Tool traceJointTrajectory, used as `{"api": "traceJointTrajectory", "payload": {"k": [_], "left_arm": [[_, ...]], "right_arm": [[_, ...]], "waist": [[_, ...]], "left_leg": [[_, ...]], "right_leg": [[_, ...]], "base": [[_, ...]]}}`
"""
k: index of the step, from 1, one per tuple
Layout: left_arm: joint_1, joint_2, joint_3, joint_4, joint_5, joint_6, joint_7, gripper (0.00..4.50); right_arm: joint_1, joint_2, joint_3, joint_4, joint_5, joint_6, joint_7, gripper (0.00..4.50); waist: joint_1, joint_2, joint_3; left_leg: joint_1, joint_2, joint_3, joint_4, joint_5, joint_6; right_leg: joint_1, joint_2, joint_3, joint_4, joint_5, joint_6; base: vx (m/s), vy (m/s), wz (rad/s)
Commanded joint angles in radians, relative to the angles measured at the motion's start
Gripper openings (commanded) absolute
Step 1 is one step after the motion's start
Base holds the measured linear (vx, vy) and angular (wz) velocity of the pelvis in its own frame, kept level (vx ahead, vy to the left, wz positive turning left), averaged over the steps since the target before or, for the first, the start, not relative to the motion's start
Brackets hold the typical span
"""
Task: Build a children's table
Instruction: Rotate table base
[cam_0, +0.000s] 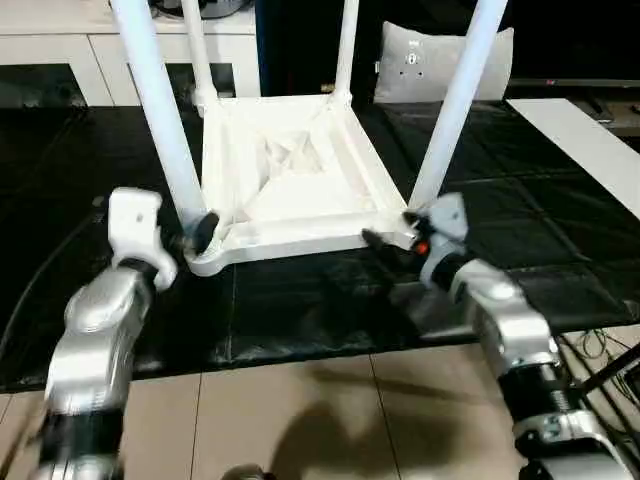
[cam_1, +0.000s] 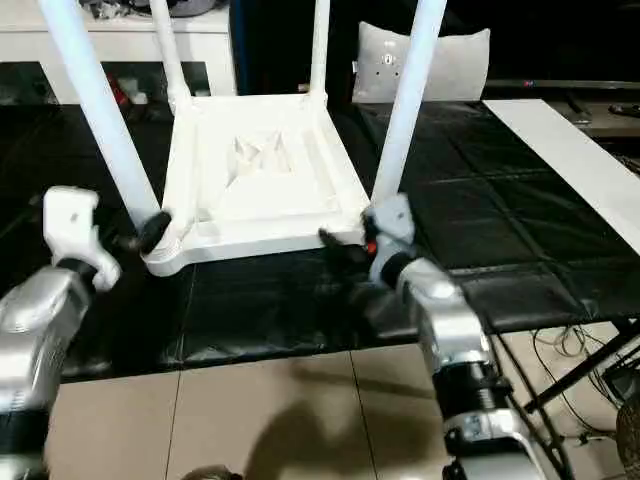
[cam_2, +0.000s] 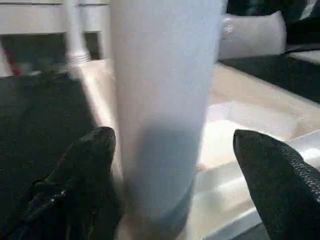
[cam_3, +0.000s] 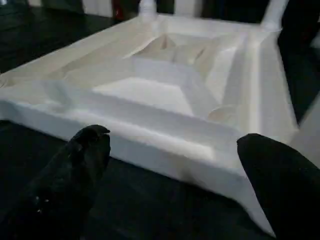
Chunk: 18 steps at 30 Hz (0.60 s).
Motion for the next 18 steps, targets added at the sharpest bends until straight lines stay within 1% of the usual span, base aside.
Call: {"api": "traceJointTrajectory", "payload": {"k": [1,3,4,5,6,7,8,9,10,11,12,13,14,15,16,17,18], "left_arm": [[-0.042,0.011,-0.014,0.058,-0.020,-0.029,-0.058,4.14],[-0.055,0.013,-0.018,0.078,-0.024,-0.039,-0.072,4.14],[-0.094,0.015,-0.032,0.120,-0.036,-0.042,-0.119,4.14],[-0.133,0.017,-0.051,0.164,-0.046,-0.049,-0.178,4.14],[-0.150,0.017,-0.060,0.184,-0.050,-0.052,-0.205,4.14],[-0.160,0.018,-0.065,0.195,-0.052,-0.053,-0.219,4.14],[-0.160,0.018,-0.065,0.195,-0.052,-0.053,-0.219,4.14],[-0.181,0.020,-0.080,0.222,-0.063,-0.055,-0.273,4.14],[-0.187,0.023,-0.088,0.230,-0.072,-0.049,-0.307,4.14],[-0.192,0.027,-0.100,0.237,-0.086,-0.037,-0.355,4.14],[-0.193,0.032,-0.111,0.235,-0.100,-0.023,-0.398,4.14],[-0.185,0.043,-0.129,0.208,-0.139,0.031,-0.479,4.14],[-0.185,0.043,-0.129,0.208,-0.139,0.031,-0.479,4.14],[-0.173,0.061,-0.160,0.152,-0.220,0.124,-0.610,4.14],[-0.169,0.065,-0.167,0.133,-0.240,0.148,-0.635,4.14],[-0.164,0.069,-0.174,0.108,-0.266,0.177,-0.663,4.14],[-0.164,0.069,-0.174,0.108,-0.266,0.177,-0.663,4.14]], "right_arm": [[0.005,-0.008,0.014,-0.020,-0.018,0.037,0.005,4.50],[0.005,-0.009,0.018,-0.020,-0.020,0.044,0.004,4.50],[0.005,-0.016,0.024,-0.013,-0.027,0.067,0.002,4.50],[0.003,-0.026,0.030,0.007,-0.041,0.083,-0.005,4.50],[0.001,-0.031,0.033,0.016,-0.048,0.090,-0.009,4.50],[0.001,-0.034,0.034,0.021,-0.052,0.093,-0.010,4.50],[0.001,-0.034,0.034,0.021,-0.052,0.093,-0.010,4.50],[-0.002,-0.040,0.034,0.038,-0.058,0.106,-0.019,4.50],[-0.005,-0.042,0.030,0.050,-0.060,0.108,-0.025,4.50],[-0.009,-0.045,0.026,0.066,-0.062,0.110,-0.032,4.50],[-0.012,-0.048,0.022,0.082,-0.063,0.109,-0.036,4.50],[-0.019,-0.053,0.016,0.107,-0.068,0.104,-0.045,4.50],[-0.019,-0.053,0.016,0.107,-0.068,0.104,-0.045,4.50],[-0.028,-0.064,0.011,0.142,-0.078,0.101,-0.053,4.50],[-0.030,-0.066,0.011,0.151,-0.080,0.100,-0.054,4.50],[-0.033,-0.068,0.011,0.162,-0.082,0.097,-0.055,4.50],[-0.033,-0.068,0.011,0.162,-0.082,0.097,-0.055,4.50]], "waist": [[0.000,0.006,-0.062],[-0.001,0.006,-0.062],[-0.003,0.004,-0.062],[-0.003,0.001,-0.060],[0.005,0.006,-0.062],[0.006,0.004,-0.060],[0.009,0.005,-0.062],[0.008,0.000,-0.062],[0.009,0.000,-0.060],[0.011,0.001,-0.060],[0.011,-0.001,-0.060],[0.010,0.000,-0.059],[0.010,-0.003,-0.060],[0.008,-0.010,-0.057],[0.008,-0.009,-0.059],[0.009,-0.005,-0.060],[0.008,-0.007,-0.060]], "left_leg": [[0.017,0.090,-0.052,-0.095,-0.119,-0.006],[0.016,0.091,-0.052,-0.095,-0.113,-0.008],[0.015,0.091,-0.051,-0.095,-0.113,-0.006],[0.020,0.087,-0.046,-0.094,-0.114,-0.004],[0.023,0.090,-0.046,-0.093,-0.109,-0.014],[0.020,0.091,-0.048,-0.095,-0.106,-0.014],[0.024,0.094,-0.047,-0.095,-0.110,-0.020],[0.021,0.095,-0.047,-0.096,-0.107,-0.019],[0.022,0.092,-0.046,-0.096,-0.107,-0.018],[0.022,0.092,-0.044,-0.096,-0.115,-0.026],[0.022,0.093,-0.044,-0.097,-0.115,-0.030],[0.021,0.093,-0.044,-0.098,-0.117,-0.030],[0.020,0.093,-0.043,-0.097,-0.111,-0.033],[0.021,0.094,-0.040,-0.099,-0.116,-0.032],[0.021,0.092,-0.040,-0.096,-0.111,-0.033],[0.020,0.093,-0.039,-0.096,-0.094,-0.032],[0.018,0.091,-0.037,-0.095,-0.080,-0.026]], "right_leg": [[0.033,-0.121,0.080,-0.078,-0.052,-0.196],[0.034,-0.121,0.079,-0.074,-0.030,-0.201],[0.034,-0.121,0.080,-0.075,-0.027,-0.203],[0.029,-0.118,0.081,-0.080,-0.038,-0.201],[0.030,-0.123,0.082,-0.078,-0.047,-0.204],[0.031,-0.123,0.081,-0.079,-0.045,-0.203],[0.029,-0.124,0.081,-0.075,-0.034,-0.204],[0.031,-0.124,0.081,-0.073,-0.025,-0.207],[0.029,-0.124,0.081,-0.076,-0.030,-0.206],[0.030,-0.128,0.082,-0.077,-0.052,-0.209],[0.030,-0.128,0.082,-0.077,-0.058,-0.210],[0.031,-0.128,0.082,-0.077,-0.060,-0.211],[0.031,-0.131,0.082,-0.074,-0.064,-0.215],[0.031,-0.131,0.083,-0.078,-0.079,-0.214],[0.032,-0.132,0.082,-0.073,-0.080,-0.220],[0.032,-0.132,0.082,-0.072,-0.075,-0.226],[0.031,-0.129,0.082,-0.072,-0.057,-0.229]], "base": [[0.000,0.000,0.00],[0.000,0.000,0.00],[0.000,0.000,0.00],[0.000,0.000,0.00],[0.000,0.000,0.00],[0.000,0.000,0.00],[0.000,0.000,0.00],[0.000,0.000,0.00],[0.000,0.000,0.00],[0.000,0.000,0.00],[0.000,0.000,0.00],[0.000,0.000,0.00],[0.000,0.000,0.00],[0.000,0.000,0.00],[0.000,0.000,0.00],[0.000,0.000,0.00],[0.000,0.000,0.00]]}}
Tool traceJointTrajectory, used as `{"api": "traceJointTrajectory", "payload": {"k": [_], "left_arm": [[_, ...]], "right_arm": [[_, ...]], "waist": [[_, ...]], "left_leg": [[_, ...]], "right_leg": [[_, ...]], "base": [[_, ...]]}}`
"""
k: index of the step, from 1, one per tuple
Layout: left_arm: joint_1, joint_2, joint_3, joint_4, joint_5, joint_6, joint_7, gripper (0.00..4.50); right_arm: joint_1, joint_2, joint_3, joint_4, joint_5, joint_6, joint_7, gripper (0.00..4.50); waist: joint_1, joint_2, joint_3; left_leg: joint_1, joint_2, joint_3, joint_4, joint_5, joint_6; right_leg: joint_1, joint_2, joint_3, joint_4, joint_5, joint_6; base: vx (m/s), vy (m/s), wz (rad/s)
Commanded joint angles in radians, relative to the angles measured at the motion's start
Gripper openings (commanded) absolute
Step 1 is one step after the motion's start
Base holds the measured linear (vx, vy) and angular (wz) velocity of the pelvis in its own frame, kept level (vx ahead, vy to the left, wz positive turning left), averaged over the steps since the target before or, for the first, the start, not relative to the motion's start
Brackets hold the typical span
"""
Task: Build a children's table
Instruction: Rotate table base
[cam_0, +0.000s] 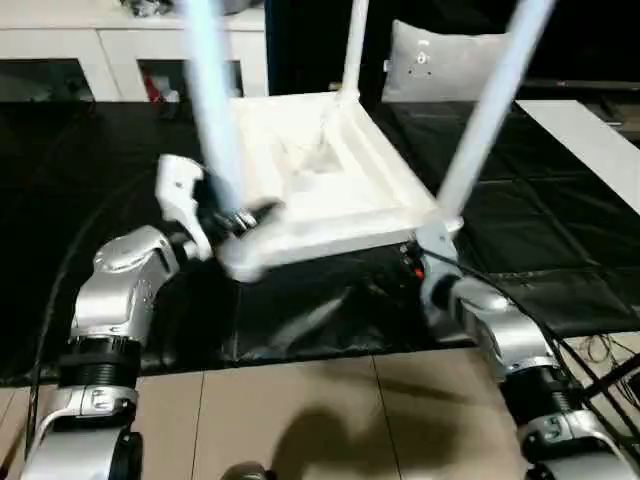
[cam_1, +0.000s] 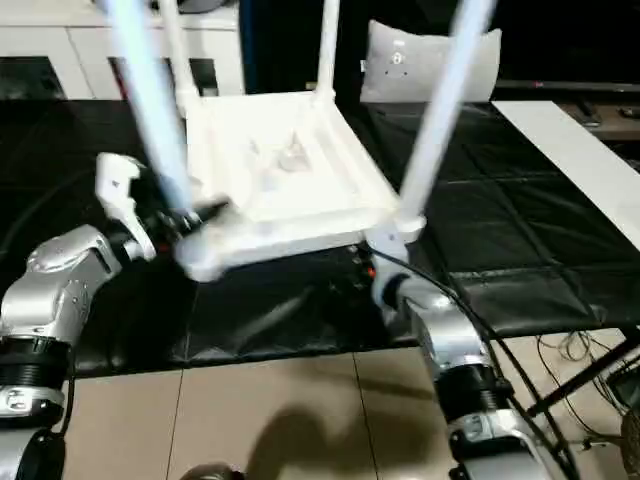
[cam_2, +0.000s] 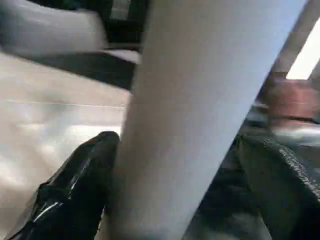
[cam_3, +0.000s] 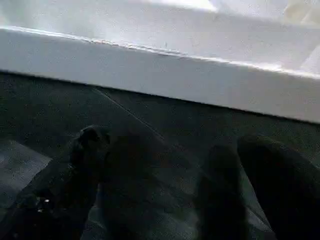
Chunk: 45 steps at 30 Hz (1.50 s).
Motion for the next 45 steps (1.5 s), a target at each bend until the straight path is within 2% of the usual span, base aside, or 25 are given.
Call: {"api": "traceJointTrajectory", "payload": {"k": [1,3,4,8,14,21,24,27,29,31,37,39,40,42,43,45], "left_arm": [[0.003,-0.003,-0.045,-0.081,-0.071,0.079,-0.077,4.14],[0.003,-0.005,-0.057,-0.100,-0.085,0.094,-0.093,4.14],[0.003,-0.011,-0.072,-0.124,-0.099,0.108,-0.104,4.14],[0.004,-0.041,-0.123,-0.187,-0.123,0.129,-0.118,4.14],[-0.006,-0.082,-0.173,-0.279,-0.174,0.201,-0.135,4.14],[-0.010,-0.136,-0.241,-0.353,-0.197,0.247,-0.121,4.14],[-0.020,-0.161,-0.254,-0.347,-0.178,0.242,-0.100,4.14],[-0.035,-0.204,-0.260,-0.327,-0.151,0.220,-0.067,4.14],[-0.042,-0.220,-0.258,-0.319,-0.141,0.210,-0.048,4.14],[-0.059,-0.244,-0.252,-0.292,-0.114,0.180,-0.010,4.14],[-0.123,-0.284,-0.244,-0.151,0.020,0.057,0.151,4.14],[-0.157,-0.283,-0.245,-0.059,0.109,-0.016,0.255,4.14],[-0.161,-0.281,-0.247,-0.046,0.122,-0.027,0.269,4.14],[-0.172,-0.269,-0.235,-0.009,0.137,-0.048,0.288,4.14],[-0.178,-0.261,-0.227,0.013,0.148,-0.062,0.300,4.14],[-0.179,-0.250,-0.217,0.022,0.150,-0.074,0.297,4.14]], "right_arm": [[-0.026,-0.005,-0.012,0.030,-0.011,-0.012,-0.003,4.50],[-0.033,-0.006,-0.011,0.047,-0.013,-0.020,-0.001,4.50],[-0.042,-0.006,-0.008,0.069,-0.017,-0.032,0.001,4.50],[-0.067,0.001,0.001,0.116,-0.024,-0.084,0.018,4.50],[-0.109,0.022,0.018,0.163,-0.026,-0.137,0.054,4.50],[-0.142,0.066,0.055,0.223,-0.034,-0.237,0.149,4.50],[-0.155,0.074,0.062,0.257,-0.045,-0.267,0.163,4.50],[-0.170,0.088,0.056,0.274,-0.048,-0.277,0.152,4.50],[-0.178,0.092,0.052,0.289,-0.049,-0.286,0.149,4.50],[-0.187,0.096,0.044,0.312,-0.054,-0.300,0.144,4.50],[-0.196,0.092,0.031,0.360,-0.070,-0.330,0.117,4.50],[-0.192,0.082,0.021,0.366,-0.076,-0.330,0.094,4.50],[-0.192,0.080,0.019,0.366,-0.076,-0.330,0.091,4.50],[-0.193,0.073,0.011,0.376,-0.076,-0.330,0.077,4.50],[-0.192,0.067,0.005,0.381,-0.075,-0.331,0.069,4.50],[-0.187,0.056,-0.003,0.383,-0.073,-0.333,0.064,4.50]], "waist": [[-0.006,-0.007,-0.066],[-0.005,-0.005,-0.066],[-0.007,-0.008,-0.066],[-0.009,-0.008,-0.066],[-0.026,-0.008,-0.065],[-0.031,-0.010,-0.065],[-0.041,-0.011,-0.064],[-0.047,-0.009,-0.063],[-0.047,-0.010,-0.063],[-0.047,-0.006,-0.064],[-0.046,-0.006,-0.065],[-0.043,-0.006,-0.064],[-0.043,-0.006,-0.066],[-0.045,-0.004,-0.064],[-0.044,-0.007,-0.066],[-0.044,-0.009,-0.064]], "left_leg": [[0.016,0.092,-0.042,-0.088,-0.054,-0.010],[0.014,0.090,-0.042,-0.086,-0.037,0.005],[0.014,0.090,-0.040,-0.084,-0.025,0.018],[0.013,0.091,-0.039,-0.082,-0.014,0.035],[0.009,0.090,-0.040,-0.081,-0.021,0.045],[0.007,0.093,-0.041,-0.079,-0.011,0.052],[0.005,0.093,-0.042,-0.078,-0.001,0.068],[0.006,0.093,-0.042,-0.078,-0.020,0.070],[0.007,0.095,-0.042,-0.078,-0.029,0.062],[0.010,0.096,-0.042,-0.079,-0.031,0.061],[0.010,0.094,-0.044,-0.078,-0.047,0.059],[0.010,0.095,-0.046,-0.080,-0.045,0.063],[0.013,0.097,-0.046,-0.080,-0.055,0.059],[0.006,0.096,-0.048,-0.081,-0.062,0.058],[0.010,0.095,-0.047,-0.080,-0.070,0.054],[0.007,0.093,-0.046,-0.080,-0.077,0.053]], "right_leg": [[0.040,-0.127,0.081,-0.065,-0.010,-0.238],[0.041,-0.126,0.081,-0.066,0.005,-0.240],[0.040,-0.125,0.080,-0.064,0.016,-0.247],[0.038,-0.120,0.079,-0.063,0.033,-0.254],[0.043,-0.120,0.078,-0.064,0.046,-0.265],[0.045,-0.120,0.078,-0.060,0.065,-0.286],[0.047,-0.119,0.077,-0.058,0.108,-0.303],[0.048,-0.120,0.078,-0.062,0.083,-0.306],[0.049,-0.120,0.078,-0.064,0.072,-0.306],[0.047,-0.118,0.078,-0.063,0.076,-0.304],[0.049,-0.119,0.078,-0.065,0.082,-0.294],[0.048,-0.117,0.077,-0.067,0.085,-0.286],[0.047,-0.118,0.077,-0.066,0.083,-0.284],[0.051,-0.121,0.077,-0.066,0.072,-0.282],[0.051,-0.123,0.077,-0.069,0.056,-0.279],[0.049,-0.122,0.078,-0.071,0.038,-0.281]], "base": [[0.000,0.000,0.00],[0.000,0.000,0.00],[0.000,0.000,0.00],[0.000,0.000,0.00],[0.000,0.000,0.00],[0.000,0.000,0.00],[0.000,0.000,0.00],[0.000,0.000,0.00],[0.000,0.000,0.00],[0.000,0.000,0.00],[0.000,0.000,0.00],[0.000,0.000,0.00],[0.000,0.000,0.00],[0.000,0.000,0.00],[0.000,0.000,0.00],[0.000,0.000,0.00]]}}
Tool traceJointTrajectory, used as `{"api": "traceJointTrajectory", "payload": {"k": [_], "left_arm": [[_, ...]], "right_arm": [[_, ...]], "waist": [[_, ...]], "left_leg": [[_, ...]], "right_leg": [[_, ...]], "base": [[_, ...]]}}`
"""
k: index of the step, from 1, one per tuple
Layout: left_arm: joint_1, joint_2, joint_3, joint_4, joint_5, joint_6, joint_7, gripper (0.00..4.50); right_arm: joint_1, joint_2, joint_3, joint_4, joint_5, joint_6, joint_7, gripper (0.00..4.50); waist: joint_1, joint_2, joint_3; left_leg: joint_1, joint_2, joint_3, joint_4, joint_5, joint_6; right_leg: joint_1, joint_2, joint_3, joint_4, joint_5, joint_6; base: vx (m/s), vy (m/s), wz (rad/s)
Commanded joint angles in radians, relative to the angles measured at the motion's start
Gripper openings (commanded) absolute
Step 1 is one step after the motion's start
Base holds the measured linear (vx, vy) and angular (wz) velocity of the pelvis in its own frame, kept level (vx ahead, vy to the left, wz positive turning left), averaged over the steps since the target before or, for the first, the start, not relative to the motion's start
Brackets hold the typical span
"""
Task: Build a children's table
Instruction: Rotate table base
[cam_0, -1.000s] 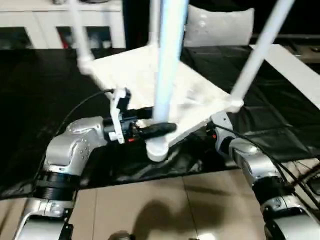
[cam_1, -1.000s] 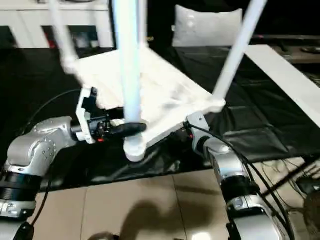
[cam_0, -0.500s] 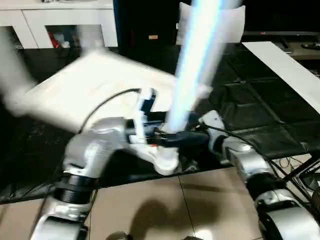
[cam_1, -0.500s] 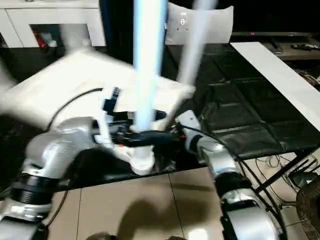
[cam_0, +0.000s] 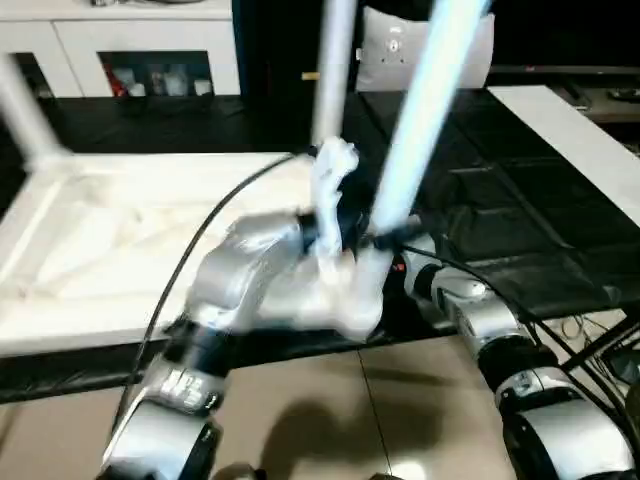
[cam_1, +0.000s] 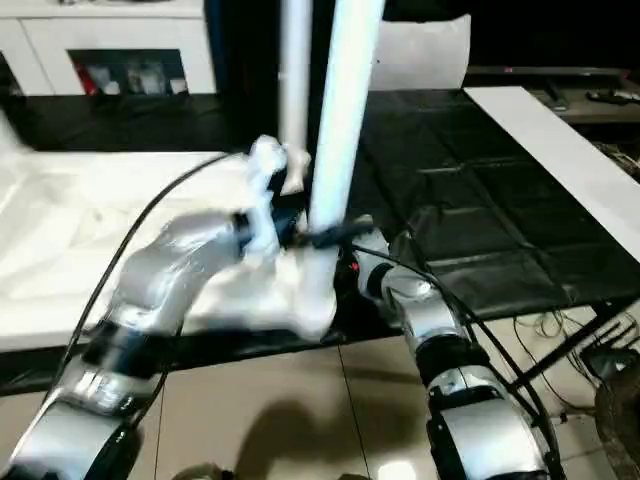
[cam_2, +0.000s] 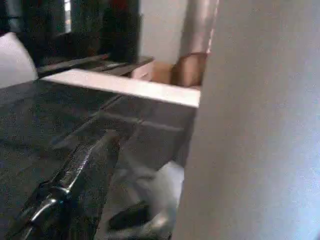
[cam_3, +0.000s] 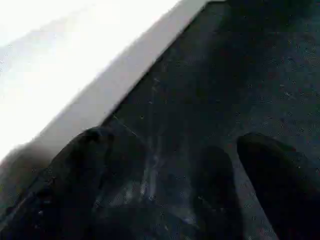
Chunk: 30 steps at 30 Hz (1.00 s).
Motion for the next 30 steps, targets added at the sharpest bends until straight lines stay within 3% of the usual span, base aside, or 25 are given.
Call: {"api": "traceJointTrajectory", "payload": {"k": [1,7,8,9,10,12,13,17,19,23,27,30], "left_arm": [[0.005,0.029,0.016,0.018,0.032,-0.009,0.011,4.14],[0.042,0.059,-0.008,0.016,0.087,-0.089,0.024,4.14],[0.064,0.071,-0.014,-0.008,0.079,-0.086,-0.001,4.14],[0.082,0.082,-0.019,-0.027,0.070,-0.077,-0.024,4.14],[0.100,0.097,-0.025,-0.045,0.060,-0.069,-0.049,4.14],[0.129,0.128,-0.036,-0.069,0.046,-0.053,-0.099,4.14],[0.142,0.157,-0.047,-0.069,0.042,-0.046,-0.146,4.14],[0.142,0.239,-0.091,-0.007,0.105,-0.077,-0.216,4.14],[0.128,0.287,-0.122,0.046,0.157,-0.123,-0.251,3.98],[0.115,0.330,-0.151,0.089,0.202,-0.167,-0.292,3.71],[0.082,0.361,-0.180,0.133,0.211,-0.123,-0.342,3.45],[0.074,0.361,-0.191,0.161,0.226,-0.127,-0.354,3.09]], "right_arm": [[0.000,-0.024,-0.017,0.011,-0.004,-0.010,-0.010,4.50],[0.014,-0.073,-0.048,-0.025,0.017,-0.018,0.005,4.50],[0.022,-0.088,-0.055,-0.049,0.027,-0.021,0.026,4.50],[0.031,-0.098,-0.059,-0.071,0.036,-0.020,0.049,4.50],[0.045,-0.109,-0.063,-0.106,0.049,-0.016,0.078,4.50],[0.073,-0.125,-0.065,-0.176,0.071,-0.006,0.125,4.50],[0.092,-0.139,-0.064,-0.221,0.086,0.006,0.159,4.50],[0.129,-0.182,-0.062,-0.291,0.107,0.007,0.234,4.50],[0.147,-0.208,-0.063,-0.321,0.117,0.010,0.274,4.50],[0.178,-0.239,-0.062,-0.383,0.138,0.035,0.330,4.50],[0.237,-0.303,-0.040,-0.499,0.159,0.079,0.442,4.50],[0.262,-0.331,-0.036,-0.545,0.182,0.102,0.494,4.50]], "waist": [[0.011,0.004,-0.074],[0.016,0.006,-0.071],[0.015,0.010,-0.072],[0.016,0.006,-0.071],[0.017,0.012,-0.071],[0.017,0.010,-0.072],[0.021,0.016,-0.072],[0.030,0.015,-0.067],[0.035,0.015,-0.065],[0.039,0.018,-0.068],[0.049,0.019,-0.068],[0.053,0.017,-0.064]], "left_leg": [[0.017,0.089,-0.046,-0.077,-0.088,0.044],[0.017,0.093,-0.047,-0.080,-0.105,0.037],[0.017,0.093,-0.047,-0.080,-0.109,0.035],[0.015,0.093,-0.047,-0.080,-0.106,0.040],[0.015,0.092,-0.047,-0.079,-0.104,0.041],[0.015,0.091,-0.046,-0.079,-0.099,0.054],[0.017,0.091,-0.047,-0.079,-0.101,0.054],[0.022,0.092,-0.046,-0.085,-0.134,0.045],[0.023,0.092,-0.047,-0.087,-0.152,0.025],[0.024,0.094,-0.049,-0.088,-0.138,0.018],[0.020,0.094,-0.049,-0.087,-0.136,0.029],[0.020,0.092,-0.047,-0.086,-0.150,0.034]], "right_leg": [[0.058,-0.125,0.078,-0.075,0.022,-0.274],[0.055,-0.126,0.078,-0.077,-0.007,-0.266],[0.055,-0.125,0.077,-0.078,-0.006,-0.265],[0.056,-0.125,0.078,-0.075,0.003,-0.264],[0.055,-0.124,0.078,-0.075,0.003,-0.262],[0.053,-0.121,0.078,-0.075,0.011,-0.260],[0.052,-0.122,0.077,-0.076,0.008,-0.258],[0.045,-0.118,0.078,-0.086,-0.051,-0.248],[0.045,-0.121,0.080,-0.087,-0.091,-0.231],[0.045,-0.122,0.079,-0.083,-0.057,-0.235],[0.049,-0.125,0.079,-0.080,-0.033,-0.236],[0.048,-0.126,0.080,-0.091,-0.085,-0.234]], "base": [[0.000,0.000,0.00],[0.000,0.000,0.00],[0.000,0.000,0.00],[0.000,0.000,0.00],[0.000,0.000,0.00],[0.000,0.000,0.00],[0.000,0.000,0.00],[0.000,0.000,0.00],[0.000,0.000,0.00],[0.000,0.000,0.00],[0.000,0.000,0.00],[0.000,0.000,0.00]]}}
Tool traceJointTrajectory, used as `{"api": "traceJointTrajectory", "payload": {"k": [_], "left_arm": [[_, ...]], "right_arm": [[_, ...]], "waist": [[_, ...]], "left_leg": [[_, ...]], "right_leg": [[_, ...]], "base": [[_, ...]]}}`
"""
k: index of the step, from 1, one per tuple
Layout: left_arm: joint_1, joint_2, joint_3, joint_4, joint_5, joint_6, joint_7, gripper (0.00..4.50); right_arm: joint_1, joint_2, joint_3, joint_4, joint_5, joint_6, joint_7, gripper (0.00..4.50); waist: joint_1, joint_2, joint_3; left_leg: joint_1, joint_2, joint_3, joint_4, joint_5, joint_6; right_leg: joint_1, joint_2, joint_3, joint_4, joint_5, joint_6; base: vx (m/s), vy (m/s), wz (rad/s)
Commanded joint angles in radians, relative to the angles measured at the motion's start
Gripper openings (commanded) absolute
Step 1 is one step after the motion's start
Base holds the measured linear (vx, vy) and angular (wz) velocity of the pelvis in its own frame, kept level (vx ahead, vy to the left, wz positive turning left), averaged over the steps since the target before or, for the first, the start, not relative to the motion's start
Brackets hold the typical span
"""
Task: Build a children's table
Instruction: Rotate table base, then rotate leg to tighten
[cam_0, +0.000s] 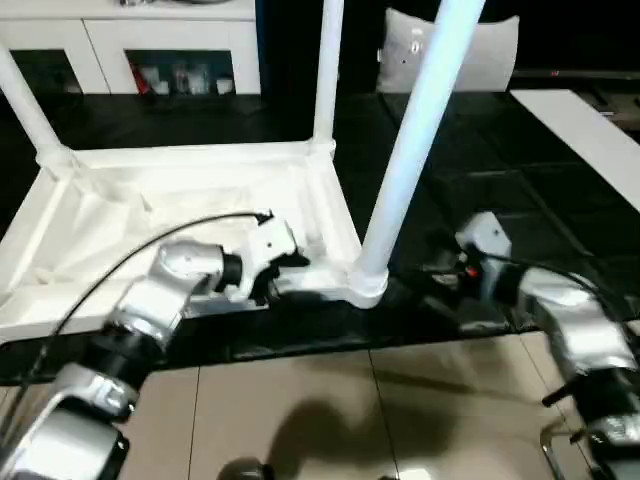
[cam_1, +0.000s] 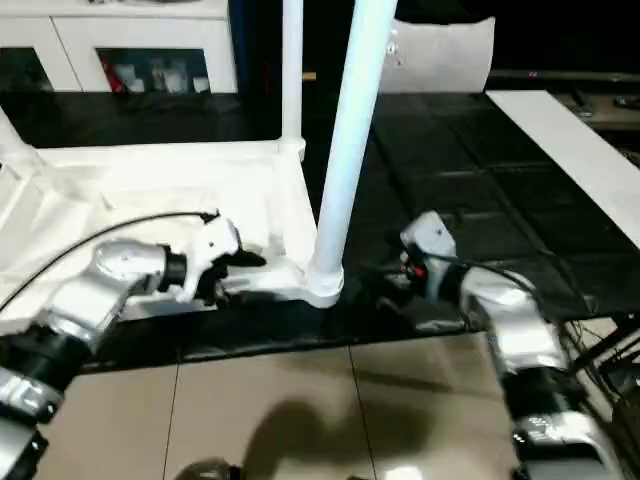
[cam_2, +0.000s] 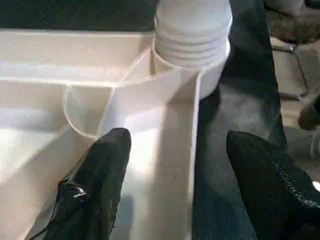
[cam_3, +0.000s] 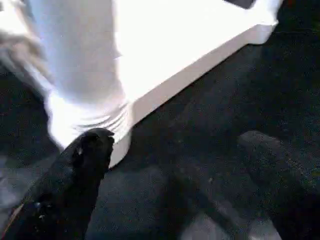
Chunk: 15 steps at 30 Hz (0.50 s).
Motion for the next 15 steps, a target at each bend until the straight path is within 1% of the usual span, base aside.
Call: {"api": "traceJointTrajectory", "payload": {"k": [1,2,4,5,7,8,9,10,11,13,14,15], "left_arm": [[-0.014,-0.004,-0.019,0.017,0.014,0.003,-0.009,3.04],[-0.016,-0.008,-0.018,0.025,0.016,0.010,-0.006,3.04],[-0.017,-0.018,-0.014,0.035,0.013,0.026,-0.003,2.98],[-0.019,-0.024,-0.011,0.040,0.007,0.035,-0.006,2.66],[-0.026,-0.031,-0.009,0.051,0.004,0.043,-0.011,2.66],[-0.033,-0.036,-0.009,0.060,0.001,0.049,-0.016,2.66],[-0.042,-0.040,-0.008,0.082,-0.001,0.020,-0.025,2.41],[-0.043,-0.041,-0.007,0.087,-0.001,0.011,-0.028,2.24],[-0.044,-0.042,-0.007,0.089,-0.002,0.005,-0.030,2.19],[-0.050,-0.035,-0.011,0.120,0.011,-0.020,-0.050,2.19],[-0.052,-0.032,-0.012,0.127,0.015,-0.019,-0.056,2.19],[-0.052,-0.032,-0.013,0.128,0.016,-0.018,-0.057,1.74]], "right_arm": [[0.011,-0.017,0.004,-0.043,0.025,0.023,0.040,4.50],[0.021,-0.027,0.005,-0.064,0.040,0.034,0.062,4.50],[0.038,-0.041,0.008,-0.097,0.065,0.048,0.102,4.50],[0.047,-0.048,0.011,-0.114,0.077,0.057,0.119,4.50],[0.062,-0.057,0.011,-0.148,0.092,0.087,0.143,4.50],[0.073,-0.065,0.011,-0.176,0.106,0.110,0.162,4.50],[0.081,-0.073,0.012,-0.201,0.126,0.141,0.181,4.50],[0.082,-0.075,0.012,-0.204,0.129,0.146,0.185,4.50],[0.083,-0.075,0.012,-0.205,0.131,0.149,0.187,4.50],[0.085,-0.079,0.013,-0.207,0.137,0.159,0.203,4.50],[0.084,-0.080,0.012,-0.198,0.137,0.156,0.208,4.50],[0.083,-0.080,0.012,-0.196,0.136,0.155,0.209,4.50]], "waist": [[0.004,0.008,-0.069],[0.003,0.006,-0.068],[0.005,0.007,-0.070],[0.005,0.007,-0.070],[0.008,0.006,-0.070],[0.007,0.008,-0.070],[0.008,0.007,-0.070],[0.010,0.007,-0.070],[0.010,0.007,-0.071],[0.011,0.011,-0.070],[0.011,0.009,-0.070],[0.011,0.010,-0.071]], "left_leg": [[0.021,0.094,-0.049,-0.085,-0.154,0.034],[0.021,0.093,-0.049,-0.085,-0.155,0.035],[0.021,0.095,-0.050,-0.085,-0.156,0.038],[0.022,0.095,-0.050,-0.085,-0.156,0.039],[0.021,0.096,-0.051,-0.084,-0.148,0.046],[0.020,0.094,-0.050,-0.085,-0.145,0.049],[0.019,0.095,-0.051,-0.084,-0.139,0.055],[0.020,0.095,-0.051,-0.083,-0.138,0.058],[0.018,0.095,-0.052,-0.083,-0.140,0.057],[0.019,0.094,-0.052,-0.083,-0.148,0.050],[0.020,0.094,-0.052,-0.084,-0.151,0.047],[0.020,0.096,-0.053,-0.085,-0.151,0.043]], "right_leg": [[0.048,-0.129,0.081,-0.089,-0.102,-0.231],[0.049,-0.126,0.080,-0.090,-0.109,-0.229],[0.048,-0.128,0.079,-0.089,-0.111,-0.230],[0.047,-0.128,0.079,-0.090,-0.112,-0.232],[0.048,-0.128,0.079,-0.090,-0.107,-0.233],[0.049,-0.125,0.078,-0.091,-0.100,-0.231],[0.049,-0.126,0.078,-0.090,-0.091,-0.232],[0.048,-0.127,0.078,-0.091,-0.092,-0.230],[0.049,-0.128,0.079,-0.090,-0.095,-0.230],[0.047,-0.129,0.077,-0.094,-0.117,-0.228],[0.046,-0.128,0.077,-0.094,-0.118,-0.227],[0.047,-0.129,0.077,-0.092,-0.114,-0.229]], "base": [[0.000,0.000,0.00],[0.000,0.000,0.00],[0.000,0.000,0.00],[0.000,0.000,0.00],[0.000,0.000,0.00],[0.000,0.000,0.00],[0.000,0.000,0.00],[0.000,0.000,0.00],[0.000,0.000,0.00],[0.000,0.000,0.00],[0.000,0.000,0.00],[0.000,0.000,0.00]]}}
